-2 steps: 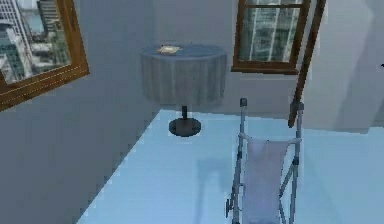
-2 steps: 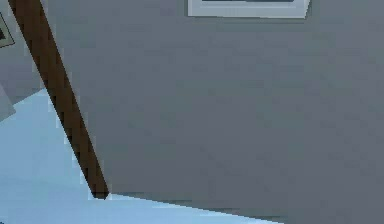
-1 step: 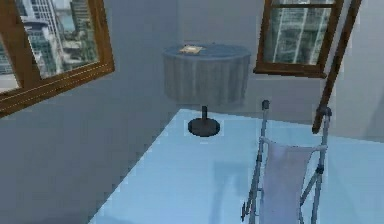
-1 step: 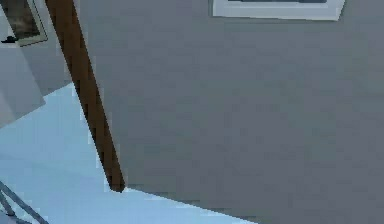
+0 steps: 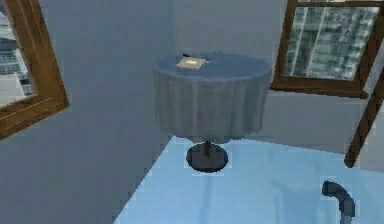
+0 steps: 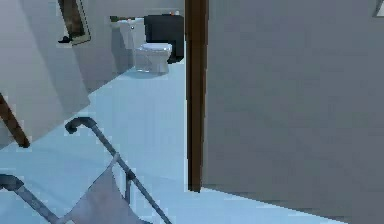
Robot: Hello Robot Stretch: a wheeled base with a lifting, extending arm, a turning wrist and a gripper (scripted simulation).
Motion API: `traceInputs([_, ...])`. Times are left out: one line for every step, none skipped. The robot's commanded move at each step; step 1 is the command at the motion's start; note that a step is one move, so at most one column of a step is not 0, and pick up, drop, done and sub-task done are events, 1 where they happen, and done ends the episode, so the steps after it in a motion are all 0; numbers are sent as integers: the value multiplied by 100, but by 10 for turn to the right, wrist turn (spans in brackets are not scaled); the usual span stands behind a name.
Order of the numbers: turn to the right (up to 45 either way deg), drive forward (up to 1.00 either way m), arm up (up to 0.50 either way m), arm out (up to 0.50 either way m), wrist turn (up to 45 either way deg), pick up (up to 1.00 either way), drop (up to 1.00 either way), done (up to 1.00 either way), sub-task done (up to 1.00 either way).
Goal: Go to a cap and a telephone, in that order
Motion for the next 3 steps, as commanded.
traceInputs([150,0,0,0,0,0,0,0,0])
traceInputs([0,75,0,0,0,0,0,0,0])
traceInputs([450,0,0,0,0,0,0,0,0])
